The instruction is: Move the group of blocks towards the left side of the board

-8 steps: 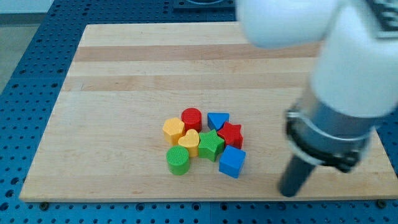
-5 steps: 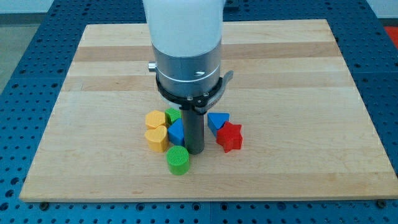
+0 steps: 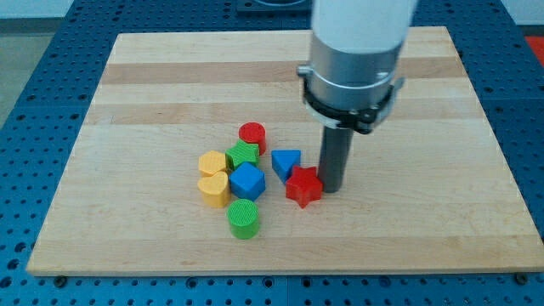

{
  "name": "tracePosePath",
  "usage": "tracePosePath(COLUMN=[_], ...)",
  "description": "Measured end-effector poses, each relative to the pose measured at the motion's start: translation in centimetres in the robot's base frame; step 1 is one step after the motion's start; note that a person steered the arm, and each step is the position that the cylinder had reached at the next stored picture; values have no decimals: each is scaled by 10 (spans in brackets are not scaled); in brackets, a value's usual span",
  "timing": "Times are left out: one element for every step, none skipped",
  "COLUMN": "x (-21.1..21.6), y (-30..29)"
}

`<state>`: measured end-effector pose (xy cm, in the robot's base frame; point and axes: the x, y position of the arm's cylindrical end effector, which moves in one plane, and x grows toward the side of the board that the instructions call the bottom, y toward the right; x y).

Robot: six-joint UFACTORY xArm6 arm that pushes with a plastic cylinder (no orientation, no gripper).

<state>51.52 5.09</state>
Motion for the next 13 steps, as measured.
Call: tracePosePath(x=[7,37,59,52,-7,-63,-104,-135,-143,-135,-106,-96,-123], y=[20,43,13,-31,-29,-14,-11,-11,-10,31,48,12,-80])
